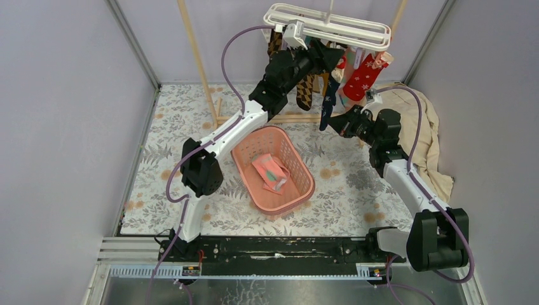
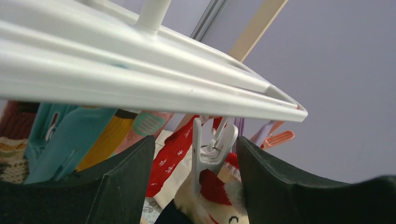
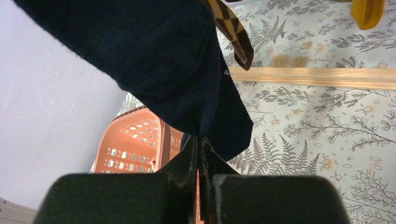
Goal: Remove the socks clipped to the hanger
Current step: Remove the sock from the hanger, then place the sock in the bin.
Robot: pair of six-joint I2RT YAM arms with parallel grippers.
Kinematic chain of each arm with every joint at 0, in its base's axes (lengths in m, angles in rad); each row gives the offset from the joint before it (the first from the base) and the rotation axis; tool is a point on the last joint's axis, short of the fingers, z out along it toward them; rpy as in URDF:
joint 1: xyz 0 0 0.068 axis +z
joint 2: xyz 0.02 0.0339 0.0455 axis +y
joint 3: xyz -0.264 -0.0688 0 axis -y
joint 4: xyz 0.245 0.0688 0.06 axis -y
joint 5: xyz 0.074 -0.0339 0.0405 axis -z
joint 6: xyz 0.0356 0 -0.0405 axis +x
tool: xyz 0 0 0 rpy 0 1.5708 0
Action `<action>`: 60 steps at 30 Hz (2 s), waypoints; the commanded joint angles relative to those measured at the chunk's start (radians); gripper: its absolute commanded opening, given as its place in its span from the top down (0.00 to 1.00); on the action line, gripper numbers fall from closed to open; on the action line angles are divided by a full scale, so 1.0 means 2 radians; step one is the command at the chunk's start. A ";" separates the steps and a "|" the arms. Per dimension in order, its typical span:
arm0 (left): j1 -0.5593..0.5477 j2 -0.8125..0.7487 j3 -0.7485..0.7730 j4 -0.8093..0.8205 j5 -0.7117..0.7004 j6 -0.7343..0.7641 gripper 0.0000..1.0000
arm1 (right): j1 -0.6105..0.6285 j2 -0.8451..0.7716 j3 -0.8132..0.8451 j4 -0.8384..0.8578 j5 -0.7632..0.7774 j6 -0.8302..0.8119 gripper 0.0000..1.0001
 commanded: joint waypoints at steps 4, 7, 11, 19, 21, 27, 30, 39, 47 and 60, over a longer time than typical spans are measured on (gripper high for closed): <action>-0.002 -0.003 0.019 0.017 -0.006 0.012 0.26 | 0.007 0.005 0.022 0.027 -0.005 -0.001 1.00; -0.002 -0.001 0.019 0.019 -0.006 0.011 0.30 | 0.008 0.007 0.021 0.029 -0.006 -0.002 1.00; -0.001 -0.001 0.018 0.021 -0.006 0.010 0.38 | 0.008 0.007 0.021 0.030 -0.007 -0.001 1.00; 0.003 -0.002 0.025 0.020 0.002 0.004 0.65 | 0.009 0.010 0.021 0.029 -0.007 -0.002 1.00; 0.004 -0.003 0.025 0.017 0.000 0.005 0.77 | 0.009 0.009 0.020 0.029 -0.009 -0.001 1.00; 0.009 -0.014 0.014 0.017 0.008 0.003 0.80 | 0.011 0.000 0.020 0.016 -0.015 -0.001 1.00; 0.011 -0.030 -0.012 0.025 0.011 0.006 0.63 | 0.020 -0.015 0.021 -0.002 -0.020 -0.006 1.00; 0.015 -0.107 -0.134 0.065 0.053 0.018 0.08 | 0.098 -0.078 0.061 -0.087 -0.006 -0.046 1.00; 0.018 -0.231 -0.273 0.084 0.100 0.038 0.01 | 0.147 -0.124 0.069 -0.060 -0.087 -0.017 1.00; 0.018 -0.480 -0.524 0.019 0.040 0.094 0.01 | 0.284 -0.011 0.119 -0.064 -0.082 -0.056 1.00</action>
